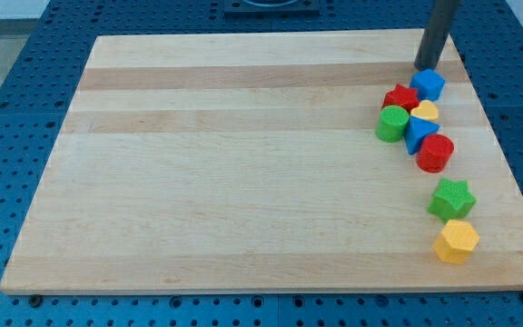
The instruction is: Tap the right side of blue cube
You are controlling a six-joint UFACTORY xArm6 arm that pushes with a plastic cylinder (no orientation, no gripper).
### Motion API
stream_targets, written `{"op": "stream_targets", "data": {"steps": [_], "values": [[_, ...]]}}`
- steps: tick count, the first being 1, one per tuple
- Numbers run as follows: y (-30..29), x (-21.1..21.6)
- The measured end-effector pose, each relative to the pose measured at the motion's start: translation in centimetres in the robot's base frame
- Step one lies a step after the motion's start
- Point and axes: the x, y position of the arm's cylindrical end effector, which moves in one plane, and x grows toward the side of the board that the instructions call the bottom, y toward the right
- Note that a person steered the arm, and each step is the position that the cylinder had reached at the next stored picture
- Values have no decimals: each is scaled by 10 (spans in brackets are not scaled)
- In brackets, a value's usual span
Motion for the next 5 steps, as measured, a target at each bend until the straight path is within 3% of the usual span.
{"op": "stream_targets", "data": {"steps": [5], "values": [[19, 54]]}}
